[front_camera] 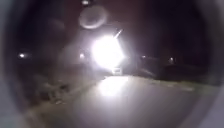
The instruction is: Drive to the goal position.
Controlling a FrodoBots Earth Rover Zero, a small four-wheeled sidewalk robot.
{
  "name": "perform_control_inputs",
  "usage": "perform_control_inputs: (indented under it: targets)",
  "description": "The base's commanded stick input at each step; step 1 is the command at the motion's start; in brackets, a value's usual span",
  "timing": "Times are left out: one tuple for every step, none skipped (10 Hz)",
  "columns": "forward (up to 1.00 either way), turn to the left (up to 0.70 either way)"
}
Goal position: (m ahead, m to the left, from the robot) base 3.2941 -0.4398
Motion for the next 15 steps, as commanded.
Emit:
perform_control_inputs:
  targets:
    - [1.00,0.03]
    - [1.00,0.03]
    - [1.00,0.03]
    - [1.00,0.06]
    - [1.00,0.10]
    - [1.00,0.14]
    - [1.00,0.17]
    - [1.00,0.14]
    - [1.00,0.11]
    - [1.00,0.08]
    - [1.00,0.05]
    - [1.00,0.05]
    - [1.00,0.06]
    - [1.00,0.09]
    - [1.00,0.10]
